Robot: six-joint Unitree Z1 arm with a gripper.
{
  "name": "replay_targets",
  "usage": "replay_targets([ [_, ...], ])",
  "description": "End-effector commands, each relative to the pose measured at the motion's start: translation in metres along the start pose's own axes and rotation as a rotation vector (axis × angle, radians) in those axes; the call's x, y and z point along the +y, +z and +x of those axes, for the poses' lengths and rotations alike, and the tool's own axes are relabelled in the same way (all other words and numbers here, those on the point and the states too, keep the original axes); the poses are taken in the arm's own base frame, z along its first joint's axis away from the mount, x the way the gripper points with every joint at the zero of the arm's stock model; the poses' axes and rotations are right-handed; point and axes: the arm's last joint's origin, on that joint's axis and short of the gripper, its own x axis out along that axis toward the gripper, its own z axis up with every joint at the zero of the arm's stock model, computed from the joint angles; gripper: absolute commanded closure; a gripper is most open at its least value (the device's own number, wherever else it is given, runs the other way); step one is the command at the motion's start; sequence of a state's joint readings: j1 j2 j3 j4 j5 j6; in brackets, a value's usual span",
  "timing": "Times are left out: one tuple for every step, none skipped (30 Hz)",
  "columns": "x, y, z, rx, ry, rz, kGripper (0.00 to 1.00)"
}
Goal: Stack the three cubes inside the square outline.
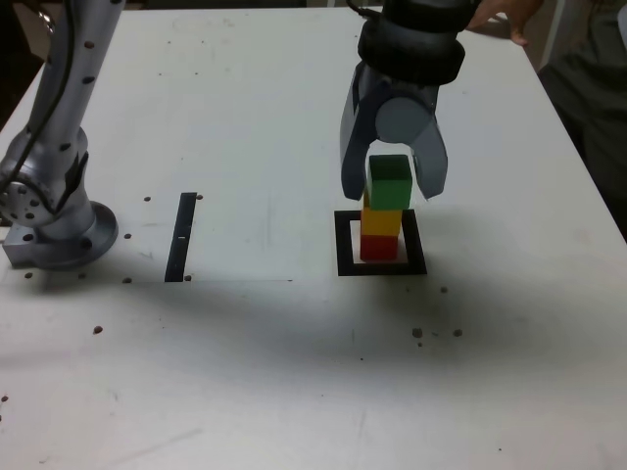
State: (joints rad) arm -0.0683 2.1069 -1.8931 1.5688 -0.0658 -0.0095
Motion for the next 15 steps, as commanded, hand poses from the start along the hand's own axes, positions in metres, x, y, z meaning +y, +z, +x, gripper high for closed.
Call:
replay_targets([
  [0.001,-0.001,0.001,0.01,-0.002,0.0,0.0],
  [0.001,-0.002,0.0,0.009,-0.001,0.001,0.0],
  [0.001,-0.003,-0.001,0.007,0.0,0.001,0.0],
  [0.001,-0.004,-0.002,0.003,0.002,0.001,0.0],
  [0.001,-0.007,-0.004,-0.002,0.005,0.001,0.0],
  [0.001,-0.009,-0.006,-0.006,0.008,0.001,0.0],
  [0.001,-0.012,-0.008,-0.011,0.011,0.002,0.0],
  [0.001,-0.015,-0.01,-0.016,0.014,0.002,0.0],
  [0.001,-0.019,-0.012,-0.021,0.017,0.002,0.0],
  [0.001,-0.023,-0.014,-0.025,0.021,0.002,0.0],
  [0.001,-0.027,-0.016,-0.03,0.025,0.003,0.0],
  [0.001,-0.031,-0.018,-0.034,0.03,0.003,0.0],
  [0.002,-0.036,-0.02,-0.037,0.036,0.003,0.0],
  [0.002,-0.04,-0.021,-0.039,0.041,0.003,0.0],
  [0.002,-0.045,-0.023,-0.041,0.047,0.003,0.0],
])
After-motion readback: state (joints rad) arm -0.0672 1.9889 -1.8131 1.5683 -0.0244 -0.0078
